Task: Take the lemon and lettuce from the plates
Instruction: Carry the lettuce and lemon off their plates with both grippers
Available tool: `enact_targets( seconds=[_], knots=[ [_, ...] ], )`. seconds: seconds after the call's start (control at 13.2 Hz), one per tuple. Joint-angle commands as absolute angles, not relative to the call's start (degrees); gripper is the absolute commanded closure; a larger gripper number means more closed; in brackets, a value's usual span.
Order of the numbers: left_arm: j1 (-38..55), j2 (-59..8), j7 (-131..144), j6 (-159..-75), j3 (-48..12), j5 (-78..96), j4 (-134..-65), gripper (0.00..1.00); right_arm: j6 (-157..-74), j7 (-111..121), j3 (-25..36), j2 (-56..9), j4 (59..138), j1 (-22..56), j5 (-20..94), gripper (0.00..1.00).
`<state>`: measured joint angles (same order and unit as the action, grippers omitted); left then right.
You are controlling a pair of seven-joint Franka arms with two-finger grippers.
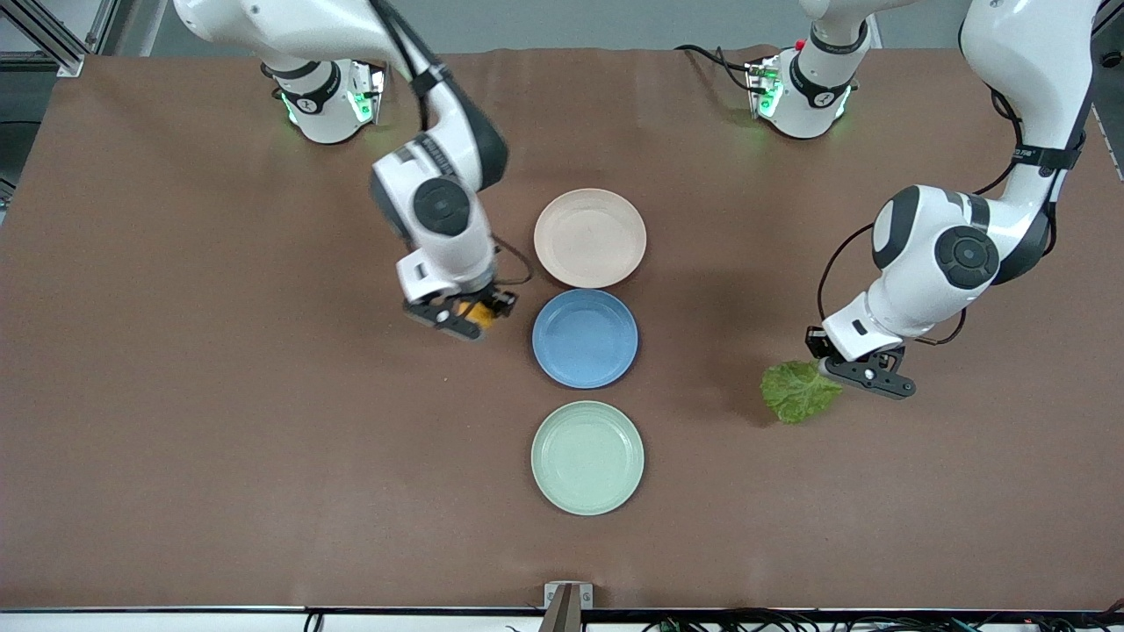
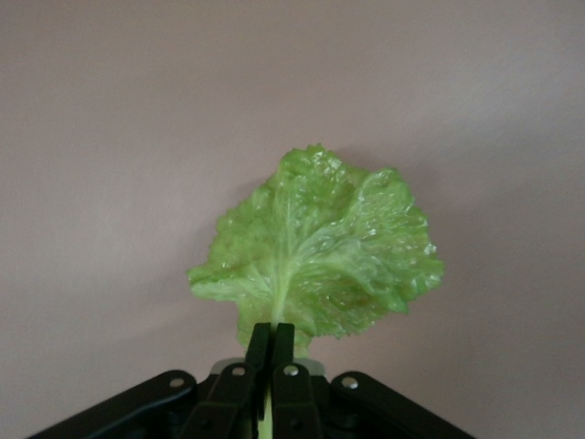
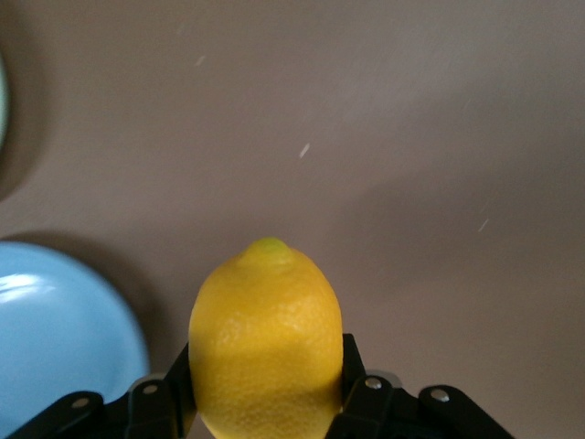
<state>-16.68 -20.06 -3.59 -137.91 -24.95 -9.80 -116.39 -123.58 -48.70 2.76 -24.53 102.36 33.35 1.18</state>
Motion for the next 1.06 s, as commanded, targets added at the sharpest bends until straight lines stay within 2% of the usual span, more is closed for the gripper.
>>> enact_targets(
  seconds=[0.0,0.3,0.53,0.61,0.68,0.76,0.99],
  knots=[
    [-20.4,-19.3,-0.5,-137.1,-25.4,-9.0,-118.2,1.00,-124.4,-34.5,1.1,-21.8,106.4,25.0,1.8,1.00],
    [-20.6,-21.1,6.7,-137.5,-25.4,-9.4,-120.4,1.00,-125.6,-17.6,1.1,-21.8,109.2,15.1,1.9,1.00],
    [-20.2,-22.1,9.3,-137.5,-25.3,-9.5,-119.9,0.98,-132.1,-6.8,1.1,-22.1,113.5,9.8,3.3,1.00],
    [-20.1,-22.6,10.7,-137.5,-25.3,-9.6,-119.6,0.80,-134.2,-4.0,1.1,-22.5,114.3,8.5,3.9,1.00],
    [-20.0,-22.6,12.0,-137.3,-25.4,-9.6,-119.4,0.45,-135.3,-1.6,1.1,-22.7,115.1,7.6,4.0,1.00],
    [-19.7,-22.0,13.5,-137.0,-25.4,-9.6,-119.2,0.00,-135.5,0.9,1.1,-22.8,115.2,7.2,4.0,1.00],
    [-18.6,-19.0,20.3,-131.2,-26.1,-9.6,-115.3,0.00,-135.5,6.1,1.1,-24.0,115.9,5.5,4.0,1.00]
  ],
)
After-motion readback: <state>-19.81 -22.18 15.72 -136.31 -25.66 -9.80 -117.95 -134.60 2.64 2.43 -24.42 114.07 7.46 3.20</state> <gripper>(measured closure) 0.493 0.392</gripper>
